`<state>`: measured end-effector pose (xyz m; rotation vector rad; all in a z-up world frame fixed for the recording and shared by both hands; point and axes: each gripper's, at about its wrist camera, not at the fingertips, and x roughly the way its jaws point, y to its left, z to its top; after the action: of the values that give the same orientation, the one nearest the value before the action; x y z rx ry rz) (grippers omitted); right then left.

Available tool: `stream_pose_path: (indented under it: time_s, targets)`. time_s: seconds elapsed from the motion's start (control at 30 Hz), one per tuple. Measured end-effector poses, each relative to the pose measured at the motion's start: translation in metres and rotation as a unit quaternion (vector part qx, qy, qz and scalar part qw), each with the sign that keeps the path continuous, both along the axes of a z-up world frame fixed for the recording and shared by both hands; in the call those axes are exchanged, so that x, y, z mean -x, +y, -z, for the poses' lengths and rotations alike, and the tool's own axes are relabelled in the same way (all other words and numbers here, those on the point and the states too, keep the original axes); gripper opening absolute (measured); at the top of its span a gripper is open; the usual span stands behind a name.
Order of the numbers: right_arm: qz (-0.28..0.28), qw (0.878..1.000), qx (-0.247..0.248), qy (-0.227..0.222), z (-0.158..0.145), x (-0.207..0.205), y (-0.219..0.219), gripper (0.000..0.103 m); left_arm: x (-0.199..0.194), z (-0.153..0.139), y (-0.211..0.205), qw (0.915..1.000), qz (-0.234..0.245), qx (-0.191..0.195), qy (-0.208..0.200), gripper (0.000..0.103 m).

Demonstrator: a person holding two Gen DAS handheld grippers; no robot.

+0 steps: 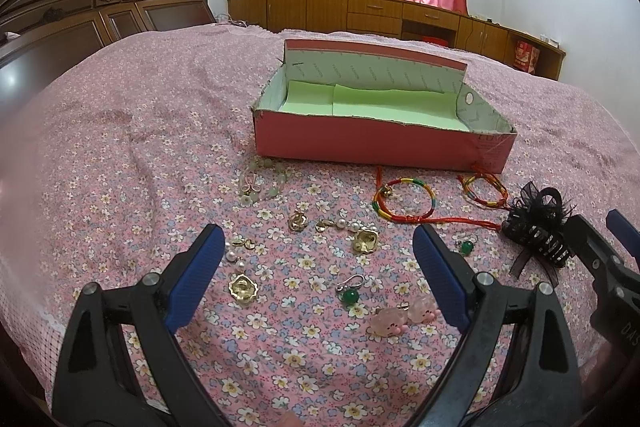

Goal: Organize jewelry

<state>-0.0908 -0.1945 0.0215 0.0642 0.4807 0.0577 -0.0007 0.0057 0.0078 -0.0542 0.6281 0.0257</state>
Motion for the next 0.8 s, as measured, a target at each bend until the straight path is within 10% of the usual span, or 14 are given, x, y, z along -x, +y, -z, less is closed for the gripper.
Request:
stream_pose_path:
  time_s: [0.8]
  targets:
    - [0.000,1.000,-0.001,-0.003,-0.0028,-0.0008,0.0023,0.103,0.0022,-0.0038,0.0010,1.0000,-0.001,-0.002,-0.009,0.089]
